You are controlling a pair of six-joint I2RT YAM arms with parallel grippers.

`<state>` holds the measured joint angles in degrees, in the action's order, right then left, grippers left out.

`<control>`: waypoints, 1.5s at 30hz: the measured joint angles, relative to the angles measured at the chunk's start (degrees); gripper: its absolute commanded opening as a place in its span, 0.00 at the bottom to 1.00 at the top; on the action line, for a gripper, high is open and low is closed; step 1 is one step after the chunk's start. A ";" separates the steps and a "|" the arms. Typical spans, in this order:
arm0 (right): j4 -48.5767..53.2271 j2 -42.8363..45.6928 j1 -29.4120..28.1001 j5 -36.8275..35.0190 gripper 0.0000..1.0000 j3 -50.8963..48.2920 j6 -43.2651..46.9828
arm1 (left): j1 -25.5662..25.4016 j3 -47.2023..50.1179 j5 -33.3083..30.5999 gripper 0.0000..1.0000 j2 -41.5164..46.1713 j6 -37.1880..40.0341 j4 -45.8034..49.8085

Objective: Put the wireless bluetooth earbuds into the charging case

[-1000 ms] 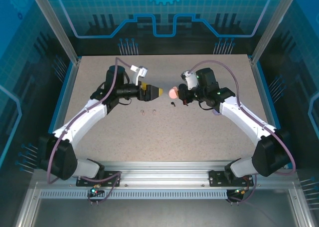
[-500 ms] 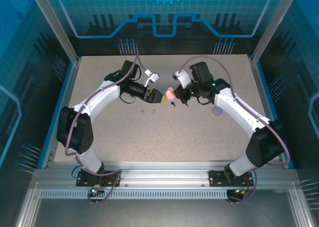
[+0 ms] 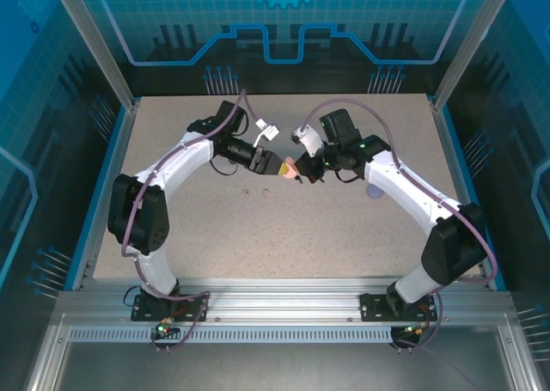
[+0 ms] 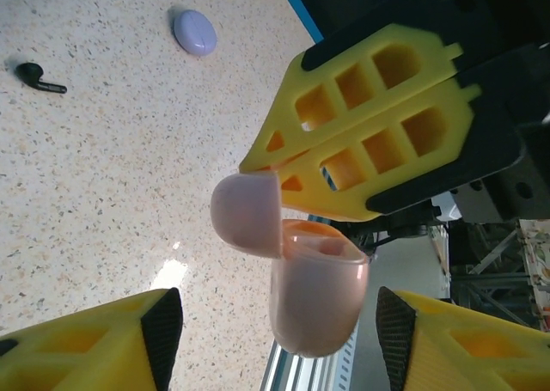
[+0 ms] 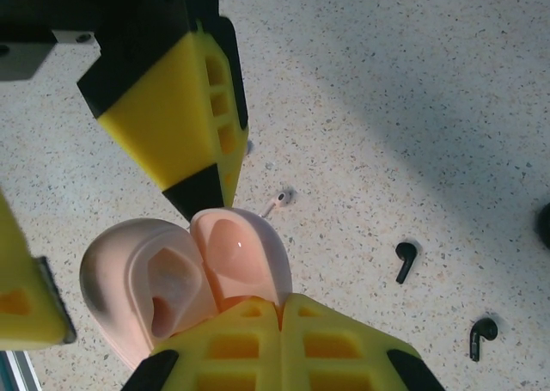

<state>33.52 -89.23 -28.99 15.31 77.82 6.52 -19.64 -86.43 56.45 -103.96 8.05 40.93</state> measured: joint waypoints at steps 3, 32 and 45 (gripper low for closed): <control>0.07 0.00 -0.09 0.15 0.00 0.57 -0.02 | -0.33 0.00 0.15 0.61 -0.26 0.04 0.26; 0.02 -1.77 -0.98 0.04 0.00 1.53 -0.07 | -1.16 0.42 1.95 0.44 -0.26 -0.15 -0.90; -0.07 -1.95 -0.85 -0.35 0.00 1.53 -0.50 | -1.14 3.04 2.23 0.27 -0.22 -0.66 -3.91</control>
<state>33.45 -91.18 -29.85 14.96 79.35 6.02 -20.78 -83.40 58.67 -104.18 7.40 37.01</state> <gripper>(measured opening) 0.056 0.295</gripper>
